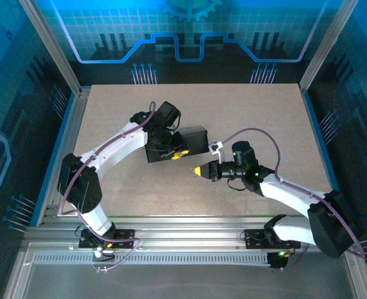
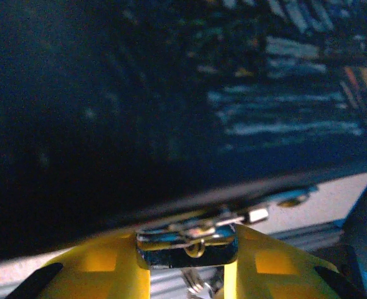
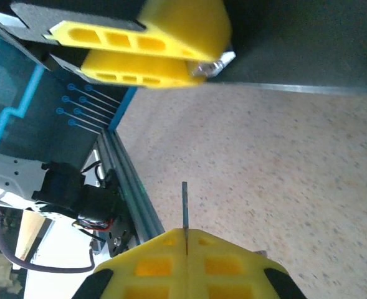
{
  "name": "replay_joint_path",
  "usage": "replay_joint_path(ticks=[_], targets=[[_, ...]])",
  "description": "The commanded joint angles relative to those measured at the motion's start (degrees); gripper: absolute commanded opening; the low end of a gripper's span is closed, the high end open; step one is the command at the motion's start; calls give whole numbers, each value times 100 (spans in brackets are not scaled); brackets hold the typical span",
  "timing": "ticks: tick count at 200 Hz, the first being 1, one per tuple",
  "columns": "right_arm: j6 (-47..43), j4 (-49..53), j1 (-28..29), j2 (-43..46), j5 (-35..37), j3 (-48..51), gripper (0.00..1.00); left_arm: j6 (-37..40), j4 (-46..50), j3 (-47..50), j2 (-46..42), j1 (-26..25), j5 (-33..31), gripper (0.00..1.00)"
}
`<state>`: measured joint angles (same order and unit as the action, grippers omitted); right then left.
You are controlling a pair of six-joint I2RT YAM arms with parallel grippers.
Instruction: Unlock the padlock with the key
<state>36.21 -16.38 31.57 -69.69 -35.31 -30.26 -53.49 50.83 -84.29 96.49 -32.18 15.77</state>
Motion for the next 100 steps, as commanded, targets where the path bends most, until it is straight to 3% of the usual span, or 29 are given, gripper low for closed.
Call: replay_joint_path(ticks=[1, 100], targets=[[-26, -398, 53, 4, 155, -182, 0, -287, 164, -199, -412, 76, 629, 0], [-4, -576, -168, 96, -19, -435, 0, -923, -364, 97, -766, 129, 1054, 0]])
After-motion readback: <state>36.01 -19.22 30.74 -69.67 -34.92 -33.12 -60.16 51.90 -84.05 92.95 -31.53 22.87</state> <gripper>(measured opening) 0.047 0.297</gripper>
